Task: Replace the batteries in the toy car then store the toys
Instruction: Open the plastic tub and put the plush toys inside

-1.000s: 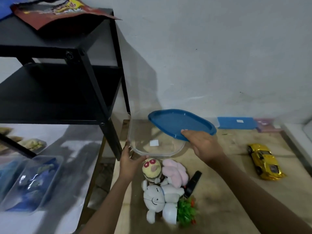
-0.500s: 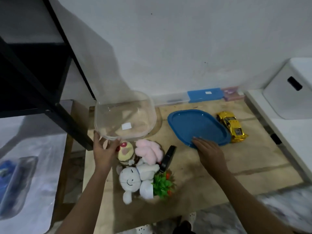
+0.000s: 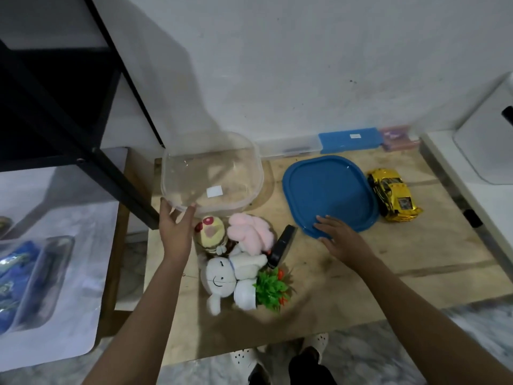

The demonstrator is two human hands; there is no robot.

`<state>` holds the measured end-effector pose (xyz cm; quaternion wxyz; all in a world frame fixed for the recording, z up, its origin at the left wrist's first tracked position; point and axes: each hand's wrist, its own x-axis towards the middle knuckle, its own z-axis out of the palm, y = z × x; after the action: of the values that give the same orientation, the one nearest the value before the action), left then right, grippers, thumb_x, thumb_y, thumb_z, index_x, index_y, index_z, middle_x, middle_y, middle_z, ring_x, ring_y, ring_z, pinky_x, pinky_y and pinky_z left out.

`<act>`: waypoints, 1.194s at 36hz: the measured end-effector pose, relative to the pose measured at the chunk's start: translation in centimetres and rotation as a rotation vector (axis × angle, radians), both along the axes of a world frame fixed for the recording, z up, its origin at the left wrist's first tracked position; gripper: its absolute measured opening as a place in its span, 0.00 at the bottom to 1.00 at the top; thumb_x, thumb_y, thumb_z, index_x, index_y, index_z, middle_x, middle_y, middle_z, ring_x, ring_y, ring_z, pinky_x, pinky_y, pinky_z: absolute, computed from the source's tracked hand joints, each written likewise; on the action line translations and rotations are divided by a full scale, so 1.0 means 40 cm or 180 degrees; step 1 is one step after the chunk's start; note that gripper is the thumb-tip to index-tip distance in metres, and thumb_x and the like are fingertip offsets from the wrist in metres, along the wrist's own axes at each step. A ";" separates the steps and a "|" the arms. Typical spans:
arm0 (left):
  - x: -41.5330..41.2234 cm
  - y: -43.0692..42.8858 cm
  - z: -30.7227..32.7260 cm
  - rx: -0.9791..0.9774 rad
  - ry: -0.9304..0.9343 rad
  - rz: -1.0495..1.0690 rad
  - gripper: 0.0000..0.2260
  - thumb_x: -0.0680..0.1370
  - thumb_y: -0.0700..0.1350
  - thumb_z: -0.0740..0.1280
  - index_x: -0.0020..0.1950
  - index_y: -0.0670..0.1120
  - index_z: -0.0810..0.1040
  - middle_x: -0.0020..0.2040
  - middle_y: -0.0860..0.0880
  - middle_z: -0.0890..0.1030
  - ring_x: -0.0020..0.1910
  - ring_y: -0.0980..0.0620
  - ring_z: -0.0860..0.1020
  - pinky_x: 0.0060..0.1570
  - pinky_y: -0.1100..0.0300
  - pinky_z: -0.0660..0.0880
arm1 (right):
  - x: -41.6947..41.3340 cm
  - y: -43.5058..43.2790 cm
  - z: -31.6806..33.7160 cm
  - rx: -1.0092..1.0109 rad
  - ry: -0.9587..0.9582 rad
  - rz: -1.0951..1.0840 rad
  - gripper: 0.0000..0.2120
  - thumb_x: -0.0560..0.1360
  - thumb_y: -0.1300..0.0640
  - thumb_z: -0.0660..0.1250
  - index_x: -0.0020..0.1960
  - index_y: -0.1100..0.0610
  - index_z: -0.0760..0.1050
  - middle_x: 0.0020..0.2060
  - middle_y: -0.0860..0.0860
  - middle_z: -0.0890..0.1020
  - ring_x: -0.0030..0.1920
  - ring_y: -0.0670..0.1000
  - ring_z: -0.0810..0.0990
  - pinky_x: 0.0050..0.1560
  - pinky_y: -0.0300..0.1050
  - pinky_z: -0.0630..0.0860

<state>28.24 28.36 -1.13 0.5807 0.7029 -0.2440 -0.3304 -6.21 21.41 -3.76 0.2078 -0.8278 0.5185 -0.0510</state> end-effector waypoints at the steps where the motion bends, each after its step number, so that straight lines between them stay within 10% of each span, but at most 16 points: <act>1: 0.005 0.003 -0.006 0.0061 0.0018 -0.0015 0.28 0.75 0.47 0.69 0.72 0.49 0.63 0.67 0.48 0.73 0.65 0.48 0.73 0.64 0.46 0.71 | 0.000 0.001 -0.003 0.0047 -0.0067 -0.0073 0.18 0.76 0.60 0.66 0.65 0.59 0.72 0.68 0.52 0.71 0.72 0.53 0.64 0.70 0.46 0.62; 14: -0.050 0.143 0.046 0.0145 -0.0565 -0.0686 0.27 0.75 0.44 0.68 0.72 0.46 0.64 0.69 0.51 0.68 0.68 0.52 0.67 0.53 0.71 0.67 | 0.230 -0.036 0.183 0.1327 -0.1030 0.0289 0.24 0.73 0.55 0.69 0.68 0.54 0.68 0.67 0.51 0.71 0.67 0.50 0.69 0.64 0.42 0.66; 23: -0.062 0.239 0.027 0.0888 -0.1305 -0.2275 0.52 0.61 0.57 0.79 0.71 0.69 0.45 0.75 0.50 0.50 0.75 0.52 0.52 0.70 0.55 0.61 | 0.401 0.000 0.176 0.1609 0.0975 0.1655 0.49 0.67 0.46 0.74 0.76 0.45 0.45 0.76 0.52 0.41 0.75 0.55 0.47 0.73 0.48 0.57; 29: -0.073 0.191 0.034 0.1252 -0.1405 -0.2540 0.62 0.58 0.54 0.81 0.71 0.68 0.34 0.76 0.51 0.36 0.76 0.49 0.44 0.69 0.49 0.65 | 0.421 -0.003 0.182 0.1637 0.1252 0.1781 0.54 0.62 0.41 0.76 0.75 0.42 0.42 0.75 0.51 0.42 0.75 0.56 0.48 0.72 0.51 0.58; 33: -0.062 0.166 0.024 0.1081 -0.1024 -0.2416 0.55 0.62 0.51 0.79 0.72 0.68 0.41 0.75 0.50 0.44 0.73 0.54 0.50 0.64 0.61 0.62 | 0.431 0.009 0.188 0.1703 0.1356 0.1853 0.58 0.59 0.39 0.77 0.75 0.43 0.40 0.75 0.50 0.40 0.75 0.56 0.46 0.72 0.51 0.58; 43: -0.044 0.098 -0.023 0.0768 -0.0949 -0.1725 0.26 0.73 0.50 0.70 0.68 0.58 0.64 0.63 0.46 0.70 0.61 0.50 0.72 0.60 0.58 0.71 | 0.453 0.073 0.127 0.1089 0.1570 0.1695 0.50 0.60 0.45 0.75 0.73 0.50 0.51 0.74 0.54 0.45 0.71 0.69 0.42 0.69 0.64 0.56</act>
<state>26.49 32.30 -2.06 0.3421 0.7168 -0.4635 -0.3928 11.93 24.35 1.31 0.2179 -0.8741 0.3213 0.2919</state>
